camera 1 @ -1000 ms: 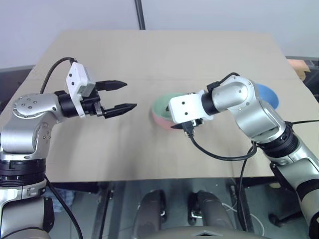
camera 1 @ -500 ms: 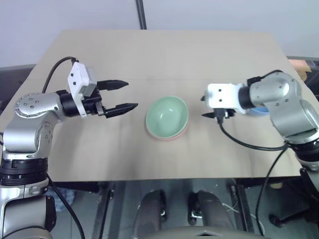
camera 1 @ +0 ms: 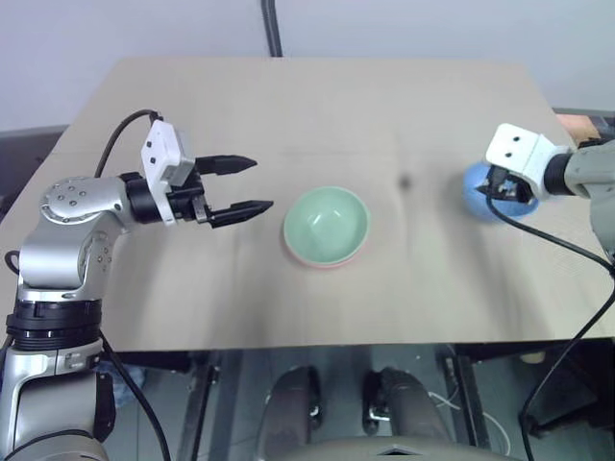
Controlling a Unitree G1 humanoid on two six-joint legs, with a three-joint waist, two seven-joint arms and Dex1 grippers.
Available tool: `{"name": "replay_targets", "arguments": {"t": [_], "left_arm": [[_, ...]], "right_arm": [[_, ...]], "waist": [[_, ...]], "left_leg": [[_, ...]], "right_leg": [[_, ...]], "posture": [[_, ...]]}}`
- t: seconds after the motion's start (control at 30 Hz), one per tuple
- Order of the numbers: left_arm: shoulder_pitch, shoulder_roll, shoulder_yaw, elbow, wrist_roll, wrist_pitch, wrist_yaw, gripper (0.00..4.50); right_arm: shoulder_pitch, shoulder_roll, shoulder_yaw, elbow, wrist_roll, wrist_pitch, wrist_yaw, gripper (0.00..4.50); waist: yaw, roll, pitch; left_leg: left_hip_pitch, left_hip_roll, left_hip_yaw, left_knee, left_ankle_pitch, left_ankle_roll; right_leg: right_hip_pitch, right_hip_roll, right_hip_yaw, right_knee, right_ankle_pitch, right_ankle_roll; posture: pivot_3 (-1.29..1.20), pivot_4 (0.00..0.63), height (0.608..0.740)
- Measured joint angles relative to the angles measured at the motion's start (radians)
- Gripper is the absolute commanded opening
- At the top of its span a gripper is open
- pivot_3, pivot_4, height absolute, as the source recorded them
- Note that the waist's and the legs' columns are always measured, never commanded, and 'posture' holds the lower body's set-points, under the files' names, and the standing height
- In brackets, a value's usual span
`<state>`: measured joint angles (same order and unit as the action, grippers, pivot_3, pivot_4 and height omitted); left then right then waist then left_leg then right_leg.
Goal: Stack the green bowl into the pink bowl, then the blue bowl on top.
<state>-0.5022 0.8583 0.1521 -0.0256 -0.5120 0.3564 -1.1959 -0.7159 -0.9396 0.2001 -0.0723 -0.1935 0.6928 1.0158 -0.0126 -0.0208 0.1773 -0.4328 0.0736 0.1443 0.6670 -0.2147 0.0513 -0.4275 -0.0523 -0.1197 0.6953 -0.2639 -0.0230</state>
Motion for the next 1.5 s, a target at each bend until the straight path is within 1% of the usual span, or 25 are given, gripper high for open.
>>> {"name": "replay_targets", "arguments": {"t": [0.17, 0.4, 0.5, 0.63, 0.8, 0.97, 1.37, 1.5], "left_arm": [[-0.006, -0.001, -0.004, 0.0, 0.0, 0.0, -0.005, 3.96], [-0.01, -0.001, -0.004, 0.001, -0.001, 0.0, -0.019, 3.96], [-0.01, -0.001, -0.004, 0.0, -0.001, 0.001, -0.02, 3.96], [-0.01, -0.001, -0.004, 0.0, -0.001, 0.001, -0.02, 3.96], [-0.009, -0.001, -0.004, 0.0, -0.001, 0.003, -0.021, 3.96], [-0.009, -0.001, -0.004, 0.0, -0.002, 0.007, -0.021, 3.96], [-0.01, -0.001, -0.007, 0.0, -0.001, 0.008, -0.021, 3.96], [-0.01, -0.002, -0.007, 0.0, -0.001, 0.008, -0.021, 3.96]], "right_arm": [[0.061, 0.009, 0.0, 0.082, 0.004, 0.011, -0.037, 2.56], [0.059, 0.038, -0.004, 0.106, 0.025, 0.044, -0.068, 2.56], [0.034, 0.039, -0.005, 0.139, 0.027, 0.047, -0.087, 2.56], [-0.013, 0.037, -0.021, 0.113, 0.047, 0.085, -0.083, 2.56], [-0.03, 0.045, -0.023, 0.028, 0.104, 0.181, -0.07, 2.56], [-0.035, 0.048, -0.025, -0.016, 0.155, 0.253, -0.07, 2.56], [0.061, 0.035, -0.023, -0.024, 0.166, 0.24, -0.1, 2.56], [0.076, 0.035, -0.021, 0.009, 0.164, 0.215, -0.112, 2.56]], "waist": [[-0.002, 0.001, 0.0], [-0.001, 0.001, 0.0], [-0.001, 0.001, 0.0], [-0.001, 0.001, 0.0], [-0.001, 0.001, 0.0], [0.0, 0.001, 0.0], [-0.001, 0.001, 0.0], [-0.001, 0.001, 0.0]], "left_leg": [[0.0, 0.0, 0.001, 0.0, 0.0, 0.0], [0.0, 0.0, 0.001, 0.0, 0.0, 0.0], [0.0, 0.0, 0.001, 0.0, 0.0, 0.0], [0.0, 0.0, 0.001, 0.0, 0.0, 0.0], [0.0, 0.0, 0.001, -0.001, 0.0, 0.0], [0.0, 0.0, 0.001, -0.001, 0.0, 0.0], [0.0, 0.0, 0.001, -0.001, 0.0, 0.0], [0.0, 0.0, 0.001, -0.001, 0.0, 0.0]], "right_leg": [[-0.001, 0.0, 0.001, 0.0, 0.0, 0.0], [-0.001, 0.0, 0.002, 0.0, 0.0, 0.0], [-0.002, 0.0, 0.002, 0.0, 0.0, 0.0], [-0.002, 0.0, 0.002, 0.0, 0.0, 0.0], [-0.002, 0.0, 0.002, 0.0, 0.0, 0.0], [-0.002, 0.0, 0.002, 0.0, 0.0, 0.0], [-0.002, 0.0, 0.002, 0.0, 0.0, 0.0], [-0.002, 0.0, 0.002, 0.0, 0.0, 0.0]], "posture": [[0.0, 0.15, 0.74], [0.0, 0.15, 0.74], [0.0, 0.15, 0.74], [0.0, 0.15, 0.74], [0.0, 0.15, 0.74], [0.0, 0.15, 0.74], [0.0, 0.15, 0.74], [0.0, 0.15, 0.74]]}}
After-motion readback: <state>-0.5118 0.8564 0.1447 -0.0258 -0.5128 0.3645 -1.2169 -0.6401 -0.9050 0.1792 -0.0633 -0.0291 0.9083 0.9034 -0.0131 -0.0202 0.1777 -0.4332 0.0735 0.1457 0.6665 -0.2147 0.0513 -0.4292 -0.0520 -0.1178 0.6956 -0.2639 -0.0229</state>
